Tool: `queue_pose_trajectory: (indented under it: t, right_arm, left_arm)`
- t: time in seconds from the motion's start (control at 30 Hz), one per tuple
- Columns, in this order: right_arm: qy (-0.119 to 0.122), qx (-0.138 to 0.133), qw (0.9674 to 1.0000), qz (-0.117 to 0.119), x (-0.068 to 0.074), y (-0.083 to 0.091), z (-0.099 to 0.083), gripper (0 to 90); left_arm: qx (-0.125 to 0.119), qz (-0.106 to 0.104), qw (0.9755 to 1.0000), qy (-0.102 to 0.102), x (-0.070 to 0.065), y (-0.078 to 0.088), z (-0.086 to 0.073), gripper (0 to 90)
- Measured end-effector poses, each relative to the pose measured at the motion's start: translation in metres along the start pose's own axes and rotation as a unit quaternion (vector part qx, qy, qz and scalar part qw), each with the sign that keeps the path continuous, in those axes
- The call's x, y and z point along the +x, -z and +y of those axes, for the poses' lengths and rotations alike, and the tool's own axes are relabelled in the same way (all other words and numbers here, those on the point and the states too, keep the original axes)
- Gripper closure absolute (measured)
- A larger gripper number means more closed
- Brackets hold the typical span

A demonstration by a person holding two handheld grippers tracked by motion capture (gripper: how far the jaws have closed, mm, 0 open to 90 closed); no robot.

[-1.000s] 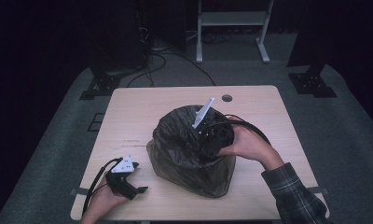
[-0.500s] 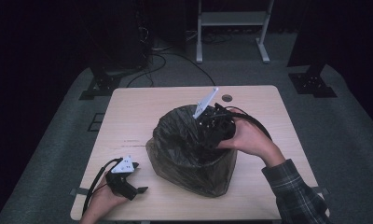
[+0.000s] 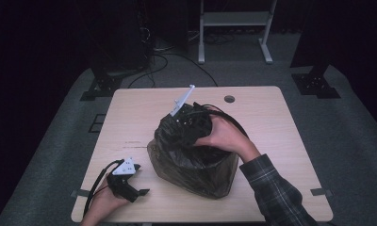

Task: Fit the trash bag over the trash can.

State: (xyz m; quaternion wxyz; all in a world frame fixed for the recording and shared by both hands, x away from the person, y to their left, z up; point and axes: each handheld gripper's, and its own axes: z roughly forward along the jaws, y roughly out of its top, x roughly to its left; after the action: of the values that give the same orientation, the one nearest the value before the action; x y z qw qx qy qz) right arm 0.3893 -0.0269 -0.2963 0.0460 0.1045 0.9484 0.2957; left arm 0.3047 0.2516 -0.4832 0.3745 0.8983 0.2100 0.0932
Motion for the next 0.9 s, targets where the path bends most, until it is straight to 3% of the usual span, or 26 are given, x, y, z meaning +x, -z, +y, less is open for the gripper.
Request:
queue_pose_trajectory:
  t: [0.27, 0.53, 0.7, 0.9]
  right_arm:
    - [-0.006, 0.036, 0.9993, 0.011, 0.000, -0.031, 0.006, 0.0]
    - [-0.008, 0.064, 0.9978, 0.017, -0.001, -0.045, 0.006, 0.0]
    - [-0.010, 0.048, 0.9987, 0.018, 0.000, -0.038, 0.007, 0.0]
    - [-0.012, 0.020, 0.9997, 0.008, 0.001, -0.015, 0.005, 0.0]
  left_arm:
    - [0.001, -0.001, 1.0000, -0.001, 0.000, 0.000, 0.000, 0.0]
    - [0.000, -0.001, 1.0000, -0.002, 0.000, 0.000, 0.000, 0.0]
    - [0.001, -0.002, 1.0000, -0.003, 0.000, 0.000, 0.000, 0.0]
    - [0.000, -0.002, 1.0000, -0.002, 0.000, 0.000, 0.000, 0.0]
